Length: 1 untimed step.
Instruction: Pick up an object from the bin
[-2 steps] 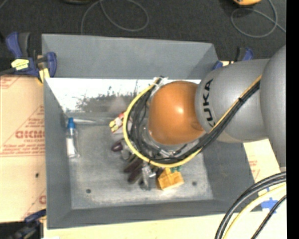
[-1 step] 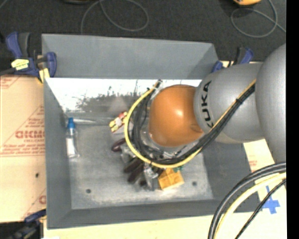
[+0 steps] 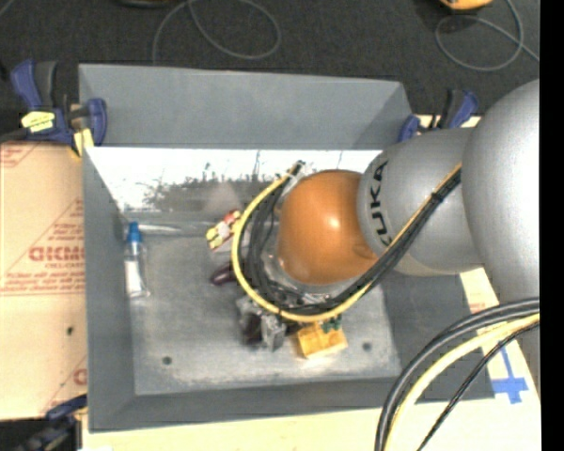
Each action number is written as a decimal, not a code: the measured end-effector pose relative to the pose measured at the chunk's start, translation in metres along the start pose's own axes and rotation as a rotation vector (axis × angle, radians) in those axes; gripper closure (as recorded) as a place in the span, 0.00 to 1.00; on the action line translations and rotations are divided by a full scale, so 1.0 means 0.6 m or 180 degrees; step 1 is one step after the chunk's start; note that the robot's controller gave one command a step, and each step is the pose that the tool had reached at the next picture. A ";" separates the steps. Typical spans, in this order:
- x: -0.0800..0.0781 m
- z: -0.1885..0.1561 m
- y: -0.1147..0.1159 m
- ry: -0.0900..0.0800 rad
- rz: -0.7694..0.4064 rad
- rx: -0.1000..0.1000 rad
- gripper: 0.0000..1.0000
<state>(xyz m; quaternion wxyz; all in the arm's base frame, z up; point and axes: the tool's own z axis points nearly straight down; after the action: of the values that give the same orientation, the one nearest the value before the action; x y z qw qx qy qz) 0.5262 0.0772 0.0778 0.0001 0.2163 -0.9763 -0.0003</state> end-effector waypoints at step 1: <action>0.000 -0.016 0.000 -0.0020 0.0161 0.0003 1.00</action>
Offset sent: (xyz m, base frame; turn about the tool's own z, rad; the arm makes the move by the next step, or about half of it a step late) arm 0.0000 0.0000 0.0000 0.0000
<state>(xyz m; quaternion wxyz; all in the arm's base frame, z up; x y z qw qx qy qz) 0.5260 0.0774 0.0872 -0.0032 0.1915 -0.9815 -0.0005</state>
